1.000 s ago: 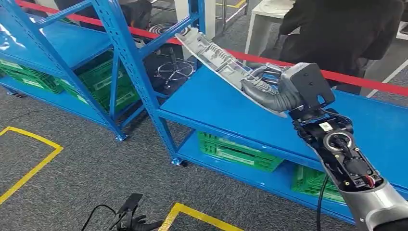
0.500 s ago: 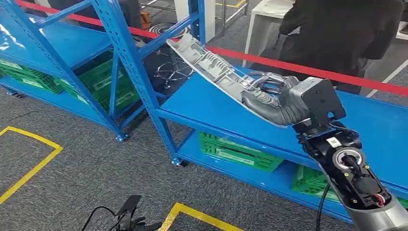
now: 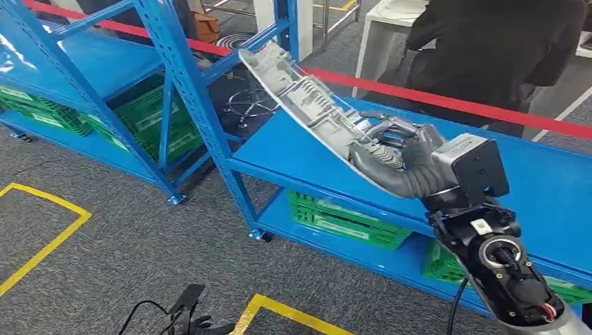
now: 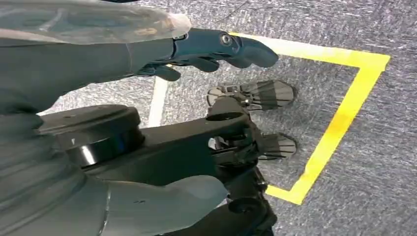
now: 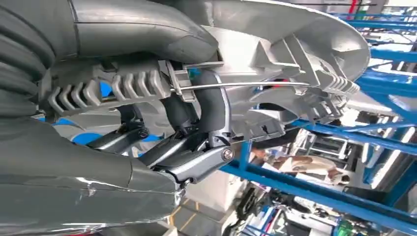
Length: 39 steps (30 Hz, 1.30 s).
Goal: Take the parts from the cabinet and place them on the table.
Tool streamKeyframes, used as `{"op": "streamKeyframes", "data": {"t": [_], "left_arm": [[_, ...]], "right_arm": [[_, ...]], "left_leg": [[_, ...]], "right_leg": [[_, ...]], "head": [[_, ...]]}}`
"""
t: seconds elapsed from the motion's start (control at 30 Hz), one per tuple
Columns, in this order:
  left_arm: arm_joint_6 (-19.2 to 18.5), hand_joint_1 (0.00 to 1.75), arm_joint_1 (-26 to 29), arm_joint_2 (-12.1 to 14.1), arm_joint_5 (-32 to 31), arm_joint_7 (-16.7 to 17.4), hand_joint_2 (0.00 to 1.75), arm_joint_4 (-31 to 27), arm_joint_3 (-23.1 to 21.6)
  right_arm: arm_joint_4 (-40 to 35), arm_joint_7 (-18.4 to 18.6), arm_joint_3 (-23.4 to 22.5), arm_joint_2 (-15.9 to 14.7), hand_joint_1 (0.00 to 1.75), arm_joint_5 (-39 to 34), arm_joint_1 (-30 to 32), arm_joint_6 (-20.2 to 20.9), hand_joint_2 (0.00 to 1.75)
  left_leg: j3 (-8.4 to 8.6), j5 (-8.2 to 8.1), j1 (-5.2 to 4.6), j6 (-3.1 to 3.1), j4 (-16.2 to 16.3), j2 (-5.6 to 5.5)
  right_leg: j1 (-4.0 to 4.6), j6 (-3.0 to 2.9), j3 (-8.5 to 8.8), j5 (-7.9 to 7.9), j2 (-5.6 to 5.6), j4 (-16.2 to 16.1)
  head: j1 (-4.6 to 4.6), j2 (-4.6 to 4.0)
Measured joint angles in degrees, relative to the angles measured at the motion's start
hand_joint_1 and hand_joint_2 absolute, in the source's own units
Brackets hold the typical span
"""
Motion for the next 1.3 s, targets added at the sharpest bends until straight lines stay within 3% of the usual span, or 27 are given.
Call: {"op": "streamKeyframes", "data": {"t": [1.3], "left_arm": [[-0.1, 0.00, 0.0, -0.2, -0.9, 0.2, 1.75, 0.0, 0.0]], "right_arm": [[-4.7, -2.6, 2.3, 0.2, 1.75, -0.2, 4.4, -1.4, 1.75]], "left_leg": [[0.00, -0.06, 0.00, 0.01, 0.0, 0.00]], "right_leg": [[0.00, 0.02, -0.01, -0.02, 0.01, 0.0]], "head": [[0.00, 0.00]]}}
